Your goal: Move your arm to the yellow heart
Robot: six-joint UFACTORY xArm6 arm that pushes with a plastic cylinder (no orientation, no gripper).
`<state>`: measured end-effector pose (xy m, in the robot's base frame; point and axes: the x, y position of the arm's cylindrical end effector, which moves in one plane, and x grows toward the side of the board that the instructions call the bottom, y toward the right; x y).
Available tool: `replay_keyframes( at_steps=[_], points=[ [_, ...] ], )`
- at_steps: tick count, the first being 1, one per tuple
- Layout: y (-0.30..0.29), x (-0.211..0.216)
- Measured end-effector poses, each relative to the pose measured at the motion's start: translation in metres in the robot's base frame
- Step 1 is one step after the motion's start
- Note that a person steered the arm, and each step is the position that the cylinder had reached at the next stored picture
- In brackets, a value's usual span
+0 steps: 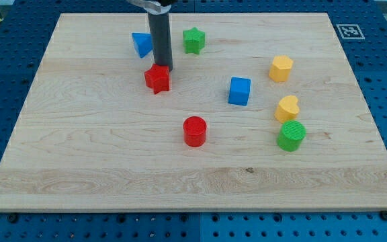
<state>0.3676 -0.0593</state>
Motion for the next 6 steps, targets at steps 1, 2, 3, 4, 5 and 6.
replay_keyframes(
  at_steps=[1, 2, 3, 4, 5, 6],
  points=[
    [0.008, 0.019],
    [0.008, 0.028],
    [0.008, 0.036],
    [0.013, 0.037],
    [0.049, 0.037],
    [0.073, 0.039]
  ],
)
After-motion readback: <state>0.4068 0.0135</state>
